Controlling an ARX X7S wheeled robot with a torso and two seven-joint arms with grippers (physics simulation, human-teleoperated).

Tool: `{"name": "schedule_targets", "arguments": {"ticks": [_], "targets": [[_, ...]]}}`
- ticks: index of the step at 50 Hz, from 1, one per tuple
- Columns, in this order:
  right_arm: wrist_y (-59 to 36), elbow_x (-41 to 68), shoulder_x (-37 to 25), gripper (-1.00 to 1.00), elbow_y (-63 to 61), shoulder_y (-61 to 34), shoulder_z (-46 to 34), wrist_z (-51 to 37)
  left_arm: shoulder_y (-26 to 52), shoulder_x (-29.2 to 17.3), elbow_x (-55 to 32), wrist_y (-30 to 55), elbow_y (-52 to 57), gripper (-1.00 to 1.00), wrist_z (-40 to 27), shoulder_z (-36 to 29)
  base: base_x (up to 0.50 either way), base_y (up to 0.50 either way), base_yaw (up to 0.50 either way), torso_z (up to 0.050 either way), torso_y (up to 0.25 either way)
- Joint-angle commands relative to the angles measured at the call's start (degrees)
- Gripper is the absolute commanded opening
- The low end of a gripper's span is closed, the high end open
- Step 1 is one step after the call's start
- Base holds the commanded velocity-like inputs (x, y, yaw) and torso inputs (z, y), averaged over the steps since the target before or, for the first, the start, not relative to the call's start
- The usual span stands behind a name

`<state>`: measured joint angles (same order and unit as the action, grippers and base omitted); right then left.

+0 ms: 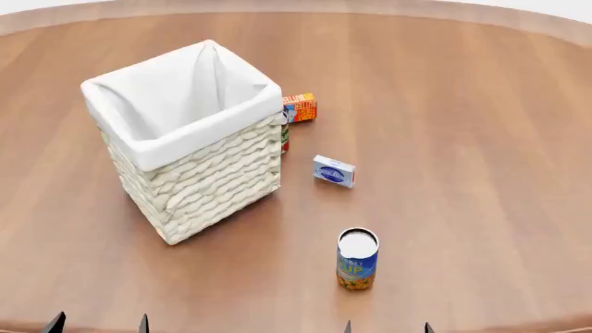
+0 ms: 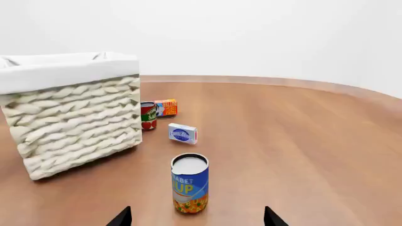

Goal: Pick up the alphabet soup and put it in the basket.

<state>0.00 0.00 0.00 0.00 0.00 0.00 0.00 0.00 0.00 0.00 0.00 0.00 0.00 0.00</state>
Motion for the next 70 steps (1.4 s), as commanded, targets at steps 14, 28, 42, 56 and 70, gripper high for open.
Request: {"name": "schedule_targets", "arguments": {"ticks": [14, 28, 42, 56, 70], "targets": [[-1.6, 1.4, -2.8, 1.0, -1.6, 0.1, -3.2, -5.7, 0.8, -2.1, 1.6, 3.8, 3.7, 1.0, -6.3, -6.3, 0.0, 0.0, 0.0, 0.0, 0.0], [-8.6, 3.0, -4.1, 1.0, -16.1, 3.6, -4.1, -8.4, -0.7, -4.2, 0.4, 12.9, 21.8, 1.0, -6.7, -9.4, 0.0, 0.0, 0.0, 0.0, 0.0], [-17.6, 5.1, -5.7, 1.0, -34.0, 4.1, -4.1, -10.4, -1.4, -5.1, -0.6, 18.2, 36.7, 1.0, -8.9, -9.6, 0.0, 0.0, 0.0, 0.0, 0.0], [-20.9, 7.6, -7.1, 1.0, -40.1, 3.4, -1.7, -12.6, 2.5, -7.8, -2.2, 40.1, 56.5, 1.0, -11.2, -6.2, 0.0, 0.0, 0.0, 0.0, 0.0], [-24.0, 7.7, -8.5, 1.0, -44.7, 3.0, -2.1, -14.4, -2.7, -7.3, -7.1, 35.6, 58.4, 1.0, -12.1, -0.2, 0.0, 0.0, 0.0, 0.0, 0.0]]}}
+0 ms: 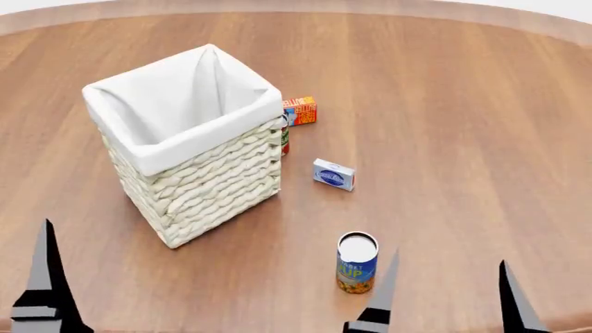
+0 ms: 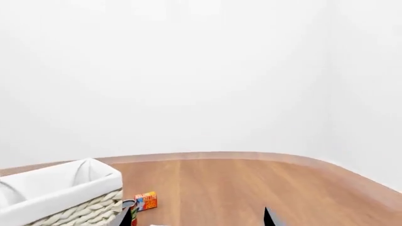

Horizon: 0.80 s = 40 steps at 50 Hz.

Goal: Pick up the alphabet soup and put it in the basket.

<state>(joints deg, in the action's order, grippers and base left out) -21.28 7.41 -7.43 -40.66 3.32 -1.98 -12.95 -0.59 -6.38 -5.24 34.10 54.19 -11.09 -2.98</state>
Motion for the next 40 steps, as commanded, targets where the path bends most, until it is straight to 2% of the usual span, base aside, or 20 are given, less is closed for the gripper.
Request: {"name": "schedule_targets", "arguments": {"ticks": [1, 8, 24, 40], "targets": [[-2.8, 0.2, -1.1, 1.0, -4.1, -0.4, -0.2, -1.5, -2.3, -1.0, -2.1, 1.5, 4.3, 1.0, -1.1, 2.8, 0.0, 0.0, 0.0, 0.0, 0.0], [-3.7, -1.0, -2.0, 1.0, -3.8, -0.5, -1.6, -2.0, -5.1, -1.4, -2.6, -1.8, 3.9, 1.0, -1.6, 3.5, 0.0, 0.0, 0.0, 0.0, 0.0], [-3.3, -1.2, -2.8, 1.0, -4.8, -0.2, -3.0, -2.8, -5.8, -3.6, -3.9, -0.1, 4.8, 1.0, -3.8, 1.2, 0.01, 0.0, 0.0, 0.0, 0.0], [-4.5, -0.7, -3.6, 1.0, -6.1, -0.4, -2.8, -3.7, -6.0, -4.7, -5.2, -0.1, 4.5, 1.0, -5.4, -0.1, 0.48, 0.03, 0.0, 0.0, 0.0]]}}
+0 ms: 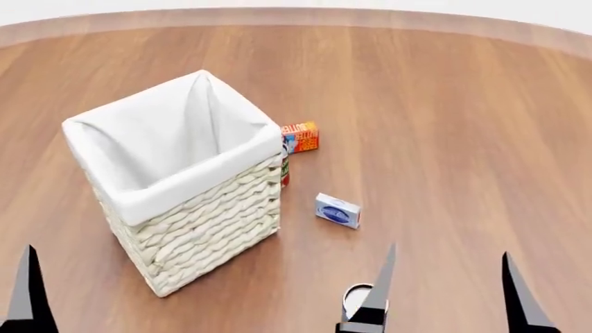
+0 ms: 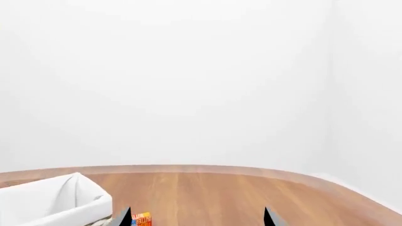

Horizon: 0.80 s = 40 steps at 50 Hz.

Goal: Pick up the alphabet soup and put it in the basket.

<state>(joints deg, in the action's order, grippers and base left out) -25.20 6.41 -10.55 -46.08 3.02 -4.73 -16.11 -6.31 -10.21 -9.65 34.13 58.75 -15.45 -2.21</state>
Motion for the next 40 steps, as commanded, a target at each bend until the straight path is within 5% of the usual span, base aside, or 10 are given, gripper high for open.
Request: {"name": "schedule_targets", "arguments": {"ticks": [1, 19, 40], "targets": [[-0.6, 0.4, -0.6, 1.0, -0.7, -0.1, 0.0, -0.6, -0.4, -0.9, -1.1, -0.3, -0.2, 1.0, -1.0, -0.8, 0.5, 0.03, 0.0, 0.0, 0.0], [0.7, 1.4, -0.8, 1.0, -0.4, 0.0, 0.1, -1.3, 0.3, -3.3, -4.3, 0.3, 0.8, 1.0, -4.4, -1.1, 0.5, 0.03, 0.0, 0.0, 0.0], [-1.1, -1.3, -2.7, 1.0, -0.1, -0.3, -2.6, -3.2, 0.9, -7.1, -8.0, -0.4, 0.8, 1.0, -9.1, -2.4, 0.0, 0.4, 0.0, 0.0, 0.001]]}}
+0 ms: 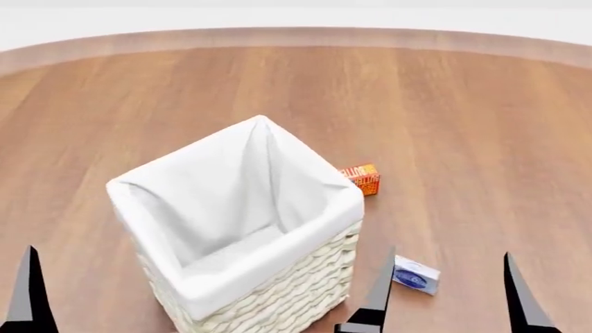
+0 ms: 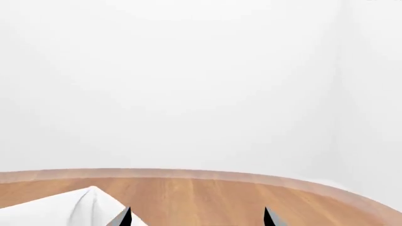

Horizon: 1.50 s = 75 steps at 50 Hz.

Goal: Pick up the alphabet soup and put it in the basket.

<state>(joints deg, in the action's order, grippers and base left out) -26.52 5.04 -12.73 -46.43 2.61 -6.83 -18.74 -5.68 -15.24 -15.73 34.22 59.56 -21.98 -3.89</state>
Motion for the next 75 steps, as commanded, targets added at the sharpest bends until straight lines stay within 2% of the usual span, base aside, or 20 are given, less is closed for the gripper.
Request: {"name": "schedule_targets", "arguments": {"ticks": [1, 4, 12, 15, 18, 21, 56, 63, 64, 75], "targets": [[1.0, 1.1, -0.1, 1.0, 0.4, 0.3, 0.2, -0.5, 0.2, -2.3, -2.0, -0.7, 0.0, 1.0, -2.7, -0.8, 0.0, 0.5, 0.0, 0.0, 0.0], [1.7, 4.4, 0.5, 1.0, 0.9, 0.6, 1.9, 0.1, 0.1, -2.7, -2.3, -1.0, -0.2, 1.0, -3.2, -1.0, 0.0, 0.05, 0.0, 0.0, 0.0], [0.9, 3.6, -0.3, 1.0, 0.6, 0.3, 1.0, -0.7, 0.2, -3.5, -2.5, -1.7, -0.5, 1.0, -3.8, -2.3, 0.0, 0.0, 0.0, 0.0, 0.0], [1.2, 3.8, -0.4, 1.0, 0.8, 0.2, 1.0, -0.8, 2.0, -4.3, -3.1, 3.5, 0.2, 1.0, -6.9, -2.6, 0.0, 0.0, 0.0, 0.0, 0.0], [1.4, 3.7, -0.6, 1.0, 0.8, 0.2, 0.8, -1.0, 0.7, -4.4, -4.5, -1.1, -0.4, 1.0, -5.2, -2.0, 0.0, 0.0, 0.0, 0.0, 0.0], [1.5, 4.1, -0.6, 1.0, 0.7, 0.2, 0.7, -1.1, 0.3, -5.4, -4.3, -2.0, -0.2, 1.0, -5.2, -2.8, 0.0, 0.0, 0.0, 0.0, 0.0], [2.3, 5.1, -1.9, 1.0, 1.2, 0.2, -0.4, -2.8, 1.8, -11.1, -8.9, -3.6, -0.7, 1.0, -12.3, -5.3, 0.0, 0.0, 0.0, 0.039, 0.096], [2.8, 5.3, -2.1, 1.0, 1.8, 0.3, -0.5, -3.0, 1.5, -11.6, -8.6, -4.3, -1.1, 1.0, -12.8, -5.9, 0.0, 0.0, 0.0, 0.0, 0.0], [2.5, 5.2, -2.2, 1.0, 1.5, 0.2, -0.6, -3.1, 3.2, -12.8, -6.3, 0.5, 0.1, 1.0, -15.0, -8.0, 0.0, 0.0, 0.0, 0.0, 0.0], [2.3, 5.6, -2.7, 1.0, 0.9, 0.1, -0.6, -3.6, 3.5, -14.5, -9.4, -1.4, -0.1, 1.0, -16.5, -8.8, 0.0, 0.0, 0.0, 0.0, -0.219]]}}
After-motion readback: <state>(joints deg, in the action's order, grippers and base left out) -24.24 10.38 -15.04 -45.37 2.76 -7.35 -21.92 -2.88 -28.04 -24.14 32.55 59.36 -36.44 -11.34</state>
